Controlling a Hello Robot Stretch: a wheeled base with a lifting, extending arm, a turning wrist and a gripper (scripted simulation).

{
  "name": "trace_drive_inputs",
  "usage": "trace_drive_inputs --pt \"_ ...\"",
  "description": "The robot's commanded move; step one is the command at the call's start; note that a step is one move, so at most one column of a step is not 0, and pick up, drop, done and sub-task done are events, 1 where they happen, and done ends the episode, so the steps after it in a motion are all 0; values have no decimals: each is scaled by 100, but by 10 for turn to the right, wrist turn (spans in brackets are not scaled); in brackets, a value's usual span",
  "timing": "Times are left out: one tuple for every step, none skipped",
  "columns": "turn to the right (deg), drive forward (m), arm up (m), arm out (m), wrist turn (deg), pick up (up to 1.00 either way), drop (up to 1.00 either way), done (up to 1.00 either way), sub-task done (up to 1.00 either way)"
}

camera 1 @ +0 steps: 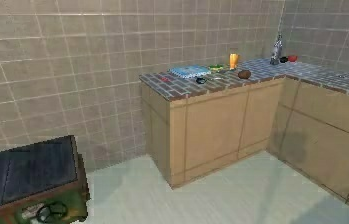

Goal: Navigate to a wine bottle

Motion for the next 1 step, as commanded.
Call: trace_drive_inputs --pt "-120 0 0 0 0 0 0 0 0"
